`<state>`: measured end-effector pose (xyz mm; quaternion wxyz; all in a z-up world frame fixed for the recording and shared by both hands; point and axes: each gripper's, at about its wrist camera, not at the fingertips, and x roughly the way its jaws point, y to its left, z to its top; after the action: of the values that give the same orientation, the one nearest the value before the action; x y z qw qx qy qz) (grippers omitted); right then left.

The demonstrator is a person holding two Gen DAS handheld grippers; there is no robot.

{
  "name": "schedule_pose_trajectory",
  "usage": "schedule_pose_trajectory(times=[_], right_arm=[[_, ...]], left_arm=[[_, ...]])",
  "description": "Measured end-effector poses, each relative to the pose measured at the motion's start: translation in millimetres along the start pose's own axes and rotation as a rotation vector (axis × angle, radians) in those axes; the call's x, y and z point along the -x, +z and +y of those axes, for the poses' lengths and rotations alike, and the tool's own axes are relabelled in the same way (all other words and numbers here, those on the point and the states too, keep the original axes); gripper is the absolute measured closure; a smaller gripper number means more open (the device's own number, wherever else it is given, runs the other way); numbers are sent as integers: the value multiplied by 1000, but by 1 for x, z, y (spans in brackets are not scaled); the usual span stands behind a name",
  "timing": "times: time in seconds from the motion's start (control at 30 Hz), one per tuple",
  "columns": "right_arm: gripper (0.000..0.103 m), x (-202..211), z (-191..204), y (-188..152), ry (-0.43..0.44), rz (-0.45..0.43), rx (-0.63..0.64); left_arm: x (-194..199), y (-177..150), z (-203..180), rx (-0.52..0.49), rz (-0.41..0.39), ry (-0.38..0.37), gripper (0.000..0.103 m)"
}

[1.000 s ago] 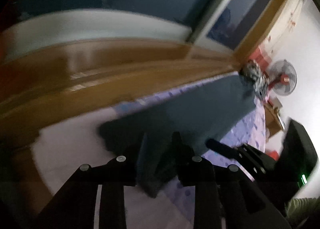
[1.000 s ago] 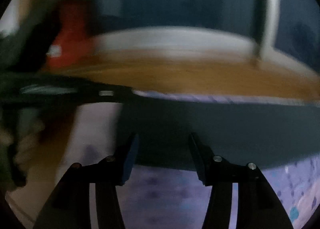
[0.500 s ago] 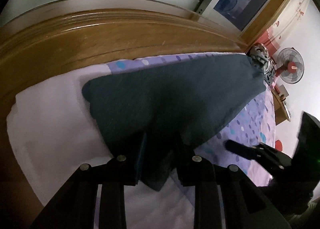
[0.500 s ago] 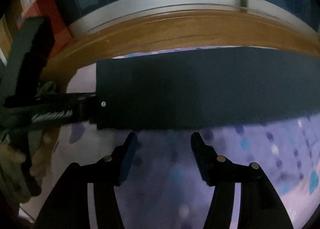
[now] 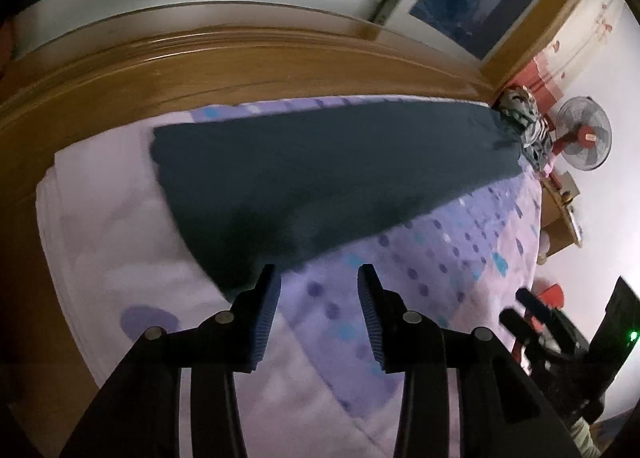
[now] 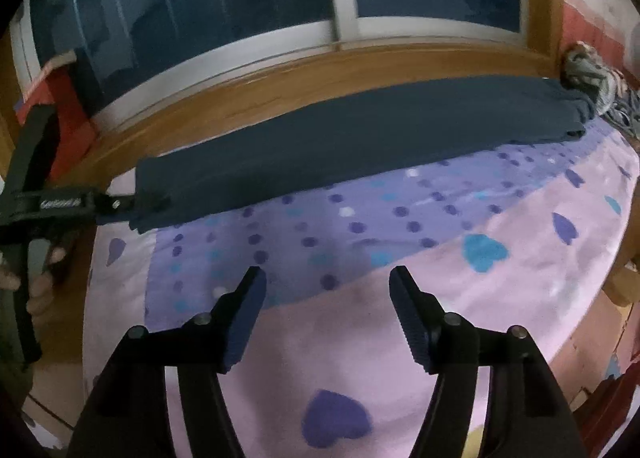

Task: Fold clothes
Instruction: 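Open both grippers and withdraw them from the folded trousers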

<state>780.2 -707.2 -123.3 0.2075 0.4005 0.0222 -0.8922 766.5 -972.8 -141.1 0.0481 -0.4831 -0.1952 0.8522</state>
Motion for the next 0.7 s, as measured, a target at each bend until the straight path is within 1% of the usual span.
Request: schedule_pose_trajectory(times=[0.07, 0.13, 0.2, 0.3, 0.37, 0.43, 0.53, 0.6, 0.7], right_arm=[[38, 3, -11, 0, -4, -18, -9], [38, 6, -26, 3, 18, -29, -7], [37, 9, -41, 9, 18, -38, 9], [37, 18, -69, 10, 27, -68, 25], [37, 23, -91, 10, 33, -80, 30], [37, 30, -117, 12, 40, -89, 37], [37, 36, -147, 13, 36, -96, 37], [37, 44, -167, 15, 39, -99, 33], [36, 55, -188, 18, 36, -118, 27]], left_arm=[[-2, -4, -18, -11, 3, 17, 63], [-4, -9, -36, -22, 5, 35, 63], [-8, -10, -57, -10, 1, 32, 63], [-20, -9, -95, -17, -2, 25, 63], [-29, -8, -124, -36, -7, 51, 63], [-39, -9, -152, -49, -17, 60, 63], [-56, -9, -193, -55, -18, 59, 63], [-66, -10, -219, -57, -10, 43, 63], [-75, -9, -252, -94, 8, 26, 63]])
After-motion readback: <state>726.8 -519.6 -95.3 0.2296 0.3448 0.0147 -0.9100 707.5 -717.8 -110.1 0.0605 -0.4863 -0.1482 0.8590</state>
